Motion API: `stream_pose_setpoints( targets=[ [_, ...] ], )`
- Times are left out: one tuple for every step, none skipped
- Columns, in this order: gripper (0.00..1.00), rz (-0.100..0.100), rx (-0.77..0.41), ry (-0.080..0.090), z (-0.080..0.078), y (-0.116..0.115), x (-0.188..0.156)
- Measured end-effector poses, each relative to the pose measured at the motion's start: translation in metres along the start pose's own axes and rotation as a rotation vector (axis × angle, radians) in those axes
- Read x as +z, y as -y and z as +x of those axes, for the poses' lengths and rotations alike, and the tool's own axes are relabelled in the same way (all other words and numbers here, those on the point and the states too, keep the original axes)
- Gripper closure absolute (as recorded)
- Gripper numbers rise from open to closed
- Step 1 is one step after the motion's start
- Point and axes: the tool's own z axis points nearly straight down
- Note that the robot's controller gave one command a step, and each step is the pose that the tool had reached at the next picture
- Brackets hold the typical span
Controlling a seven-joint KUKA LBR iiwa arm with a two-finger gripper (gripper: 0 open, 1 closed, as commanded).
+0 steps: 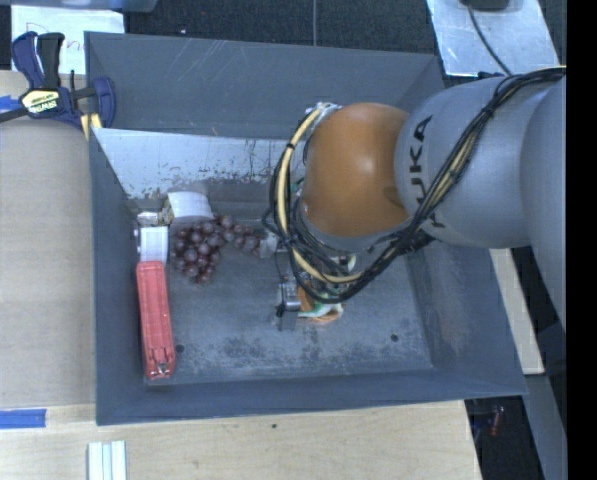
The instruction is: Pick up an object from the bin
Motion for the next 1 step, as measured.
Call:
stream_pose_setpoints(
  targets=[
    [0.0,-0.001,0.002,0.008,-0.0022,0.0009,-0.0044]
  ],
)
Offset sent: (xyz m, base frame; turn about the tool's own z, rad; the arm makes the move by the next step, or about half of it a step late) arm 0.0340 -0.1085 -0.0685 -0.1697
